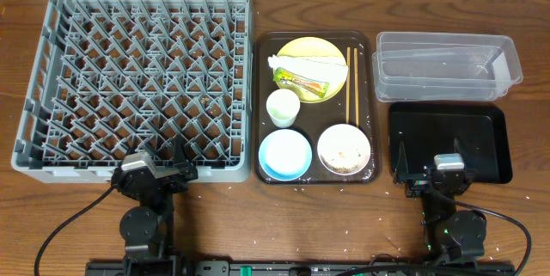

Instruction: Sort waste into correct bins and load items into the dishwasher

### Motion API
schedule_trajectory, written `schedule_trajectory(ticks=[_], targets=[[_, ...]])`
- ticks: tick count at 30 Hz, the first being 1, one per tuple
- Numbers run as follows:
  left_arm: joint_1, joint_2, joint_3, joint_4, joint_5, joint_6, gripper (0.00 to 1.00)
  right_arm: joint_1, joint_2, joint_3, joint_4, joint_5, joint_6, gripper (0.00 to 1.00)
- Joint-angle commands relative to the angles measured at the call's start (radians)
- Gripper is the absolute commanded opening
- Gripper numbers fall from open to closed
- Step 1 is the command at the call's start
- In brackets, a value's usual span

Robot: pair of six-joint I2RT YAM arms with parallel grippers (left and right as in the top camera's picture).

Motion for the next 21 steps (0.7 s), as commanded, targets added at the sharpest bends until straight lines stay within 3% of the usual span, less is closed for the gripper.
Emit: schedule_trajectory(ticks=[1, 21], targets=[[-0.002, -0.006, -0.021, -0.037, -0.005, -0.009, 1.00, -0.016, 0.000, -0.003, -0.001, 0.020, -0.011, 0.99], [-0.002, -0.006, -0.021, -0.037, -0.005, -0.009, 1.00, -0.016, 0.000, -0.003, 0.031, 0.009, -0.011, 0.99]])
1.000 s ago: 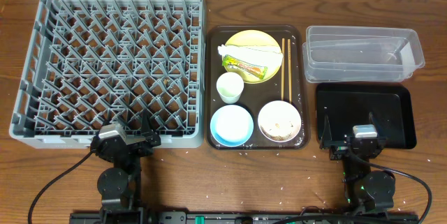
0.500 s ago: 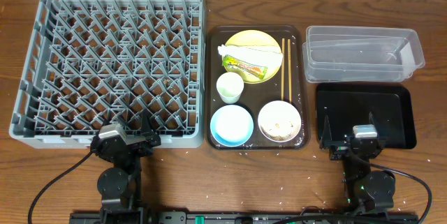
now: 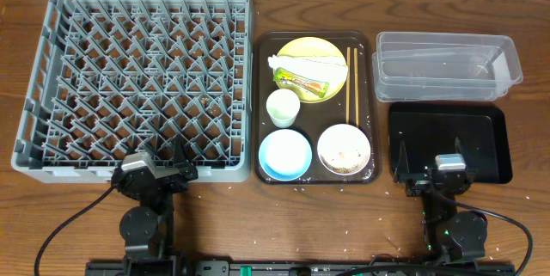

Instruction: Sort waste into correct bins and load items into the dishwasher

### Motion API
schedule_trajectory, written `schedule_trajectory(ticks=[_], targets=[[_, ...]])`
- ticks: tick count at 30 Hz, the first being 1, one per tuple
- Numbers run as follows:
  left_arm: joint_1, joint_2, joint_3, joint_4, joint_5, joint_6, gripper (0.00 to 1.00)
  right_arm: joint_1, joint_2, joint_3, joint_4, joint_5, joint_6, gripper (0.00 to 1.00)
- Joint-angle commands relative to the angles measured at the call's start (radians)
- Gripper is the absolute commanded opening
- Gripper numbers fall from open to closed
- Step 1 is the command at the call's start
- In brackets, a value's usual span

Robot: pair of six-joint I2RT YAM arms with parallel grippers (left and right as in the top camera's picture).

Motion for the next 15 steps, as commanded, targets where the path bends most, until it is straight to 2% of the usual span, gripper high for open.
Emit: schedule_trajectory(ticks=[1, 10, 15], targets=[[-0.002, -0.006, -0.021, -0.037, -0.005, -0.009, 1.00, -0.016, 0.000, -0.003, 0.008, 0.009, -0.011, 0.99], [-0.002, -0.006, -0.021, -0.032, -0.005, -0.010, 1.00, -0.016, 0.000, 0.020, 0.092, -0.098, -0.011, 0.99], [-0.002, -0.006, -0.003, 0.095, -0.005, -0.009, 1.00, -0.016, 0.017, 0.094, 0.085, -0.122, -0.011, 0.99]])
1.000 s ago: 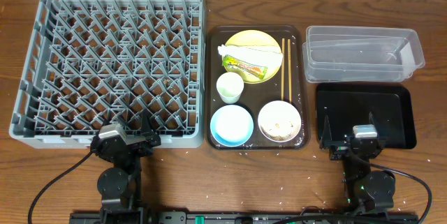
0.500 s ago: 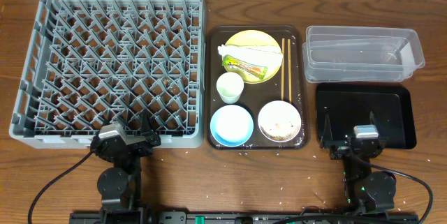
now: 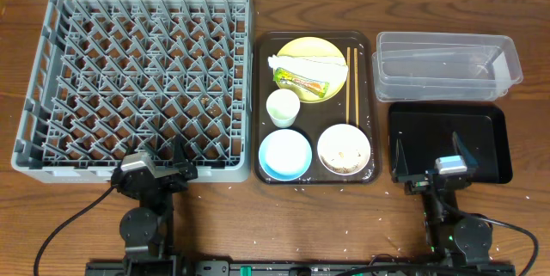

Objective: Sort waste into correct bins and load items into the dishwasher
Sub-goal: 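Reach the right gripper to the yellow plate and grasp napkin and wrapper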

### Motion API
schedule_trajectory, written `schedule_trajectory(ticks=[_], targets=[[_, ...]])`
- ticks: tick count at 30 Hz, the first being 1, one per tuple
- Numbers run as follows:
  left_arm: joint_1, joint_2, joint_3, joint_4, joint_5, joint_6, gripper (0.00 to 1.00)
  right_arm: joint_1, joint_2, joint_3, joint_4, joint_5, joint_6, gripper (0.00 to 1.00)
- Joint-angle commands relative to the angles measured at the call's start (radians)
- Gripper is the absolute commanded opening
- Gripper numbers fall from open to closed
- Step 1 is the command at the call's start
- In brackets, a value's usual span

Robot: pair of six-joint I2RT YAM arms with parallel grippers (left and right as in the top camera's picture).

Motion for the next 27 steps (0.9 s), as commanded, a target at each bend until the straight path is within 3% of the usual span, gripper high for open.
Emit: schedule_trajectory(ticks=[1, 7, 14, 22, 27], targets=[[-0.002, -0.006, 0.014, 0.063, -0.004, -0.009, 1.00, -0.016, 0.030, 0.090, -0.004, -0.027, -0.011, 0.99], [-0.002, -0.006, 0.053, 0.064, -0.003, -0.009, 1.00, -0.016, 0.201, 0.230, -0.019, -0.106, -0.011, 0.99], [-0.002, -0.006, 0.060, 0.031, -0.004, -0.009, 1.00, -0.016, 0.620, 0.565, -0.061, -0.330, -0.011, 0.99], [-0.002, -0.006, 0.060, -0.098, -0.004, -0.009, 1.00, -0.014, 1.199, 1.252, -0.515, -0.559, -0.087, 0.99], [-0.002, -0.006, 0.060, -0.164, -0.004, -0.009, 1.00, 0.010, 1.466, 1.562, -0.715, -0.603, -0.172, 0.99]])
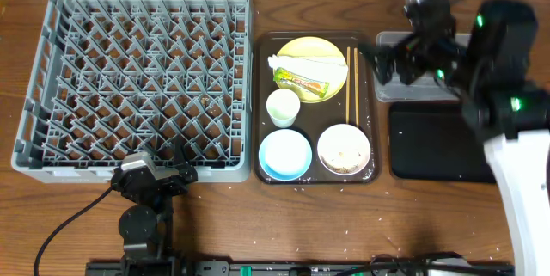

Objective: Sort waste into correct bins and load items into the dishwasher
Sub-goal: 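Reach the right gripper to the yellow plate and grasp napkin and wrapper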

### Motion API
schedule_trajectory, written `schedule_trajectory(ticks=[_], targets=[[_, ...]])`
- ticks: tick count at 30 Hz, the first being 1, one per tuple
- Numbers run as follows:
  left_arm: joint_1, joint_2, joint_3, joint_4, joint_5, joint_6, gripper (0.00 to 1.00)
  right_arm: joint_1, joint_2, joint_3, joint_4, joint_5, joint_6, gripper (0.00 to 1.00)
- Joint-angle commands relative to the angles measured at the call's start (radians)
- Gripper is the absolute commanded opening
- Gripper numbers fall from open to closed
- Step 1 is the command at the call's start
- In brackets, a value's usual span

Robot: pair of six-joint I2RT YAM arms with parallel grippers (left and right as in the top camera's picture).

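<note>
A brown tray (pixel 314 119) in the middle holds a yellow plate (pixel 320 53) with a snack wrapper (pixel 302 80), a white cup (pixel 283 107), a blue bowl (pixel 284 154), a white bowl (pixel 344 148) with food residue, and chopsticks (pixel 351 85). The grey dish rack (pixel 51 162) fills the left side. My right gripper (pixel 391 61), blurred, hangs open over the gap between the tray and the clear bin (pixel 388 95), close to the chopsticks' far end. My left gripper (pixel 161 166) stands open at the rack's near edge, holding nothing.
A black bin (pixel 430 147) lies in front of the clear bin on the right. My right arm (pixel 503 70) covers much of both bins. Crumbs dot the wooden table near the front edge.
My right arm has left its spot at the black bin's near edge and now reaches across the bins, its gripper near the tray's far right corner. The left arm has not moved.
Both grippers stood open at the table's near edge, the right one in front of the black bin, shifting slightly between moments. Nothing on the tray moved. Now the right gripper is up by the clear bin and the tray's right rim.
</note>
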Motion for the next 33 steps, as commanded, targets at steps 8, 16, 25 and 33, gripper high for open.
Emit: schedule_trajectory(ticks=[8, 16, 25, 33], targets=[[-0.002, -0.003, 0.016, -0.136, -0.002, -0.009, 1.00, 0.089, 0.393, 0.423, -0.209, -0.053, -0.161, 0.99], [-0.002, 0.000, 0.016, -0.136, -0.002, -0.009, 1.00, 0.165, 0.658, 0.694, -0.423, -0.010, -0.232, 0.99], [-0.002, 0.000, 0.016, -0.136, -0.002, -0.009, 1.00, 0.209, 0.782, 0.698, -0.426, 0.048, -0.382, 0.99], [-0.002, 0.000, 0.016, -0.135, -0.002, -0.009, 1.00, 0.228, 0.845, 0.679, -0.418, 0.246, -0.382, 0.96]])
